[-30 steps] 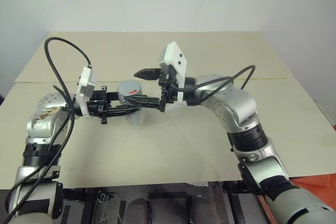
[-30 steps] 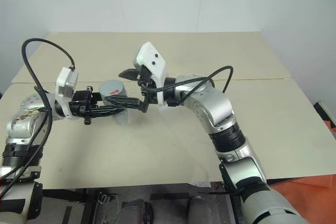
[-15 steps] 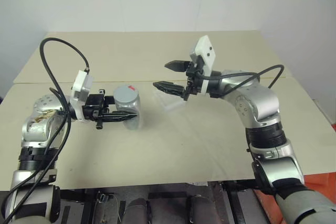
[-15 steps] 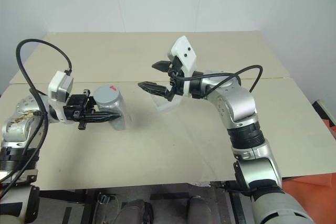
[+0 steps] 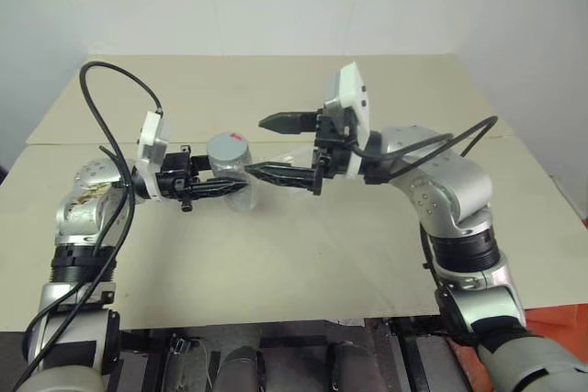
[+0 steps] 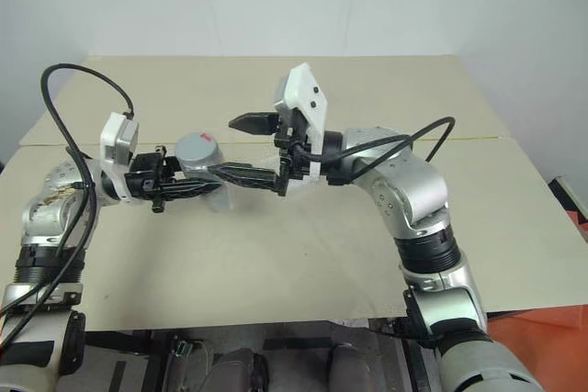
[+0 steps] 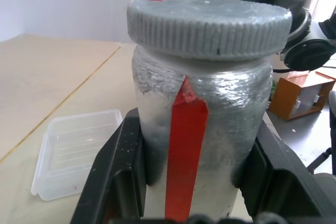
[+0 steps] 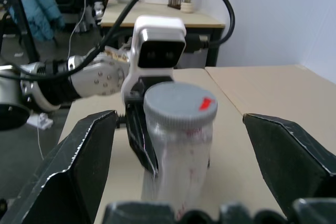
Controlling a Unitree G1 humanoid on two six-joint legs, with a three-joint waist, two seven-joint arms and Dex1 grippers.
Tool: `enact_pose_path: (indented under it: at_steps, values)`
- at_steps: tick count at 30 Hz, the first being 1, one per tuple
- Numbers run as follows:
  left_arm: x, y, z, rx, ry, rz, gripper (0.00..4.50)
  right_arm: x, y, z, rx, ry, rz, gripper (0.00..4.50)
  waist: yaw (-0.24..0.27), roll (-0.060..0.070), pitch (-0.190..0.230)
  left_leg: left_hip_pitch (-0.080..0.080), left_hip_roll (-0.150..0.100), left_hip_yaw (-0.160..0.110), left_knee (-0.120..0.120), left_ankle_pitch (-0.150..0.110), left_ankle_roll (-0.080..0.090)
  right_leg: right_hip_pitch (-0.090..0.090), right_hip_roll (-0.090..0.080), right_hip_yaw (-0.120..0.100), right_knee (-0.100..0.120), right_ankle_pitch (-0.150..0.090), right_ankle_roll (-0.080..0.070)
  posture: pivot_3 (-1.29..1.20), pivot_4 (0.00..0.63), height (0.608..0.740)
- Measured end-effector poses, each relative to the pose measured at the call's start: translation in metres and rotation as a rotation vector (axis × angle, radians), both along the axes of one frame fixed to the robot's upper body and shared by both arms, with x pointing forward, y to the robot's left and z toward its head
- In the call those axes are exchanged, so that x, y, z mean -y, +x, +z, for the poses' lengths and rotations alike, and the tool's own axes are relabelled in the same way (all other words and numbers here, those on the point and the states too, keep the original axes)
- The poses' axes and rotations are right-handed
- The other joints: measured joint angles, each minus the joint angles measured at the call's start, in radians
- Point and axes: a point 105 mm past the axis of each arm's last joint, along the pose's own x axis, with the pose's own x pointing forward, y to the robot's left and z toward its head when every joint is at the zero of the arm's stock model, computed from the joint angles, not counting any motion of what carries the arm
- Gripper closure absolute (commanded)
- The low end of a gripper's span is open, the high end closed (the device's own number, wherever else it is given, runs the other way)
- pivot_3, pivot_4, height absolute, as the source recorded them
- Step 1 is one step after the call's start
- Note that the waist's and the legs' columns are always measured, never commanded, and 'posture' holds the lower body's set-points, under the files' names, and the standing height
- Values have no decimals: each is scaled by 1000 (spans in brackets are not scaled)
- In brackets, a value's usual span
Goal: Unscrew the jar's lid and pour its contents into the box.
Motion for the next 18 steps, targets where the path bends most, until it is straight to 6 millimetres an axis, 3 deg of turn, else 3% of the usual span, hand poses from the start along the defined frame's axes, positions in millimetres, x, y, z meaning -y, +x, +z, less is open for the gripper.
enact_pose_path:
  at_steps: [6, 18]
  values:
    - [3, -1, -3, -8, 10, -21, 2596, -31, -1, 6, 23, -2, -15, 43, -1, 0, 0, 0, 0, 0, 0, 0, 0, 0, 0, 0, 0, 0, 0, 0, 150, 740]
    - [4, -2, -3, -6, 11, -28, 2596, -48, 5, 0, -12, -25, -34, 43, -1, 0, 0, 0, 0, 0, 0, 0, 0, 0, 0, 0, 0, 0, 0, 0, 150, 740]
